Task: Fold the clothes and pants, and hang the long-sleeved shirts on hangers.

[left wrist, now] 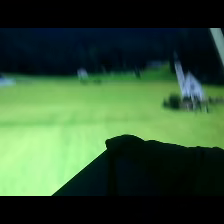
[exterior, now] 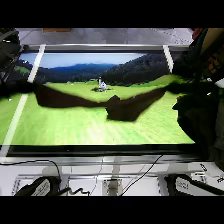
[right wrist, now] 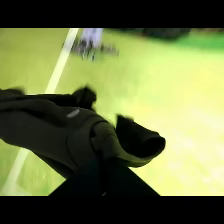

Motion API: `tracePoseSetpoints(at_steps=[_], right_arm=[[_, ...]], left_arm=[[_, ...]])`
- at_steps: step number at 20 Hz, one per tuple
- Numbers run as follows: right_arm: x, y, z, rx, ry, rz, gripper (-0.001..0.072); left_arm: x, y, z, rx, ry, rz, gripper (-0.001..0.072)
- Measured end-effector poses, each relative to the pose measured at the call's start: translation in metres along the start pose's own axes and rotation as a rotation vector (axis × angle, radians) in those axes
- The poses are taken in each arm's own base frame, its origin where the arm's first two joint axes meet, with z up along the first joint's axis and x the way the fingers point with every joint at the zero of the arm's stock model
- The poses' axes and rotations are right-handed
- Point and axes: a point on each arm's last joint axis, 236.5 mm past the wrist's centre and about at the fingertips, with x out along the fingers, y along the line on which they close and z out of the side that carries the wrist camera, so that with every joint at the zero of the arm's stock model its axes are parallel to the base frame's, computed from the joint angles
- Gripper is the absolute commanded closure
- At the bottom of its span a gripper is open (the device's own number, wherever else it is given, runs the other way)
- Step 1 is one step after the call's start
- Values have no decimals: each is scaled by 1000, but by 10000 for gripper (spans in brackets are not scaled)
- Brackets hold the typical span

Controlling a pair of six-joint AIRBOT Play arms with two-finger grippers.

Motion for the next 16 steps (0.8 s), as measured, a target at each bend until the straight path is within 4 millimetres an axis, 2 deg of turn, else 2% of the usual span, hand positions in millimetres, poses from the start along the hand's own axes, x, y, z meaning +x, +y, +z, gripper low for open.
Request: tracePoseSetpoints(at_steps=[2, 3, 5, 7, 9, 11, 16], right_arm=[[-41, 18, 54, -88, -174, -83, 701], [-63, 28, 77, -126, -260, -126, 701], [-103, 46, 105, -191, -381, -201, 701], [-137, 64, 120, -246, -465, -251, 701], [-164, 82, 127, -296, -523, -290, 701], [-186, 98, 128, -337, -563, -317, 701], [-223, 133, 122, -410, -621, -348, 701]], left_arm=[[-23, 11, 55, -18, -148, 60, 694], [-32, 17, 71, -37, -196, 85, 694], [-47, 29, 91, -93, -261, 118, 693], [-58, 38, 100, -158, -295, 136, 693], [-65, 44, 101, -208, -298, 142, 693], [-69, 47, 92, -234, -260, 143, 694], [-69, 43, 43, -256, -49, 121, 693]])
